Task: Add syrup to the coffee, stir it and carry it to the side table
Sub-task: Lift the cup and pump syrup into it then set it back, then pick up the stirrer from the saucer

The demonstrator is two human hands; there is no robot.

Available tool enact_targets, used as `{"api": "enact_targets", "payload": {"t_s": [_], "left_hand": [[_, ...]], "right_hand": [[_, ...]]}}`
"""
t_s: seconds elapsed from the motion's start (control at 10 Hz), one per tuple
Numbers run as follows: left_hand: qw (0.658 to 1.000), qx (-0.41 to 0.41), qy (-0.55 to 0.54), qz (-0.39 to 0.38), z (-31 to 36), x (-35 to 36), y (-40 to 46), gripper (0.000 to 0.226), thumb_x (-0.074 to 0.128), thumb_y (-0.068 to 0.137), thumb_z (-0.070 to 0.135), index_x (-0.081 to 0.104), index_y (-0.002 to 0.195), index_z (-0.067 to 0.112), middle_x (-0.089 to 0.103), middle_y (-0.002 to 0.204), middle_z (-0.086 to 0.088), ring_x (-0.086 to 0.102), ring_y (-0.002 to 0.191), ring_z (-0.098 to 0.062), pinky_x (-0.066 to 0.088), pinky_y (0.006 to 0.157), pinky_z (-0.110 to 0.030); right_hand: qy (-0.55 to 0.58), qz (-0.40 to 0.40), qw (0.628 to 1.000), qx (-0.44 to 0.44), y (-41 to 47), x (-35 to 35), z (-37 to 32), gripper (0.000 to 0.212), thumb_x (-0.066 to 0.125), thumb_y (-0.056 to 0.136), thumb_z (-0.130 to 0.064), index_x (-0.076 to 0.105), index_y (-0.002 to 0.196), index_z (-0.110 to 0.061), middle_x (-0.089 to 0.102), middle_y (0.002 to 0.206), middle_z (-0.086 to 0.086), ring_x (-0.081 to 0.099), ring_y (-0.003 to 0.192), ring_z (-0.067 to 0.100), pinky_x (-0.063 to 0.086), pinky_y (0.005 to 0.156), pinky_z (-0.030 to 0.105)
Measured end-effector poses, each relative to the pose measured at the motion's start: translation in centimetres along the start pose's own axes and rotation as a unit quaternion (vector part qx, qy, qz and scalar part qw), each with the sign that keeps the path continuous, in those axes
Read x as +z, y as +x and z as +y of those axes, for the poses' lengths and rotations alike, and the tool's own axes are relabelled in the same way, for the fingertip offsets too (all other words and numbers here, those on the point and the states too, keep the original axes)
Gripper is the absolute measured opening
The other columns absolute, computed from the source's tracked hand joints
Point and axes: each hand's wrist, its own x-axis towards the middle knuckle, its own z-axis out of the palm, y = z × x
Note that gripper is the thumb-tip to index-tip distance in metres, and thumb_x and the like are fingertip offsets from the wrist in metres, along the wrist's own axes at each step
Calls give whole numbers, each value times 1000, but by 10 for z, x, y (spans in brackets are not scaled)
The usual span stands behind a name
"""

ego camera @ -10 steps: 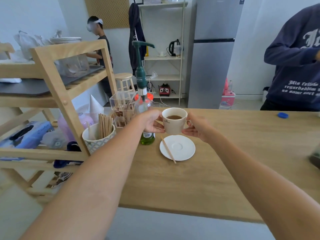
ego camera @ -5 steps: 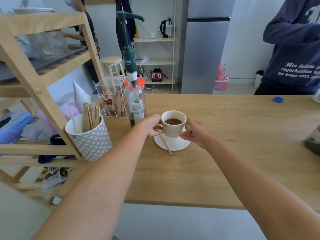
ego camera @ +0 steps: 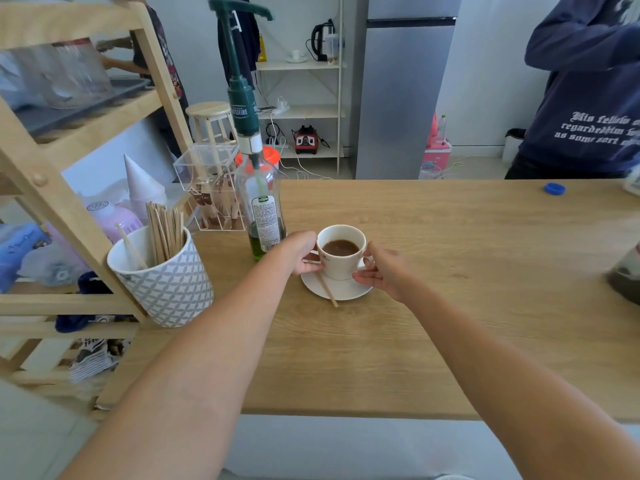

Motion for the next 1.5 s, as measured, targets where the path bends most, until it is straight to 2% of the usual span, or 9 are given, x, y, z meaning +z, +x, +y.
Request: {"api": "enact_targets", "payload": {"t_s": [0.2, 0.3, 0.4, 0.5, 0.6, 0.8, 1.2, 1.3, 1.5], "left_hand": [[999, 35, 32, 18, -1, 0, 1, 19, 40, 92, 8, 59, 88, 6, 60, 93, -11, 60, 84, -23, 56, 61, -32], [974, 126, 165, 96, -8, -8, 0, 26, 42, 94, 25, 59, 88, 6, 58, 86, -11, 61, 83, -28, 55, 67, -34], [888, 250, 338, 188, -30, -20, -9, 45, 35, 97, 35, 45, 60, 11, 51, 67, -6, 54, 72, -28, 38, 54, -30], [860, 278, 366, 221, -63, -25, -9, 42, 36, 97, 37, 62, 84, 6, 55, 106, -16, 52, 102, -31, 45, 82, -38], [834, 270, 412, 247, -92, -27, -11, 46, 35, 96, 39, 55, 124, 9, 47, 129, -16, 44, 120, -31, 38, 102, -43], [788, 209, 532, 228, -121, -39, -5, 59, 16, 97, 46, 16, 150, 20, 12, 160, -6, 6, 147, -25, 1, 119, -49], [783, 186, 551, 220, -128, -38, -7, 62, 10, 95, 51, 9, 151, 25, 5, 161, -2, -4, 147, -20, -5, 119, -46], [780, 189, 554, 222, -127, -36, -7, 62, 9, 95, 51, 9, 151, 24, 6, 161, -2, -4, 147, -21, -4, 119, -47], [777, 189, 559, 220, -126, -36, -10, 62, 9, 95, 51, 8, 151, 24, 5, 161, -3, -4, 147, -21, -4, 119, -48]], "right_hand": [[-9, -11, 1000, 7, -3, -3, 0, 17, 54, 83, -18, 55, 74, -4, 55, 71, 16, 64, 64, 29, 59, 51, 27], [-73, -11, 997, 0, -11, -5, 1, 22, 54, 87, -28, 56, 88, -6, 62, 77, 18, 66, 60, 27, 56, 49, 28], [-209, 62, 971, -102, -21, -9, 14, 36, 57, 85, -45, 46, 105, -17, 63, 77, 9, 63, 56, 18, 49, 45, 26], [-384, 109, 872, -283, -33, -14, 33, 27, 57, 86, -41, 48, 100, -20, 55, 67, -4, 55, 61, 15, 41, 52, 29], [-491, 43, 772, -401, -45, -15, 45, 19, 60, 86, -28, 59, 101, -17, 56, 77, -7, 57, 70, 15, 51, 60, 35], [-623, -40, 657, -423, -40, -7, 59, 43, 55, 84, -23, 58, 127, -23, 63, 113, 1, 54, 101, 25, 48, 79, 38], [-594, -2, 601, -534, -47, 9, 54, 8, 82, 66, -24, 77, 71, -22, 68, 66, -2, 62, 58, 23, 52, 51, 30], [-593, -10, 607, -528, -50, 13, 53, 11, 73, 72, -13, 74, 82, -11, 68, 70, 6, 61, 62, 29, 53, 54, 36], [-612, -53, 628, -479, -54, 22, 57, 35, 57, 85, -16, 66, 118, -23, 64, 97, 13, 57, 83, 32, 48, 71, 40]]}}
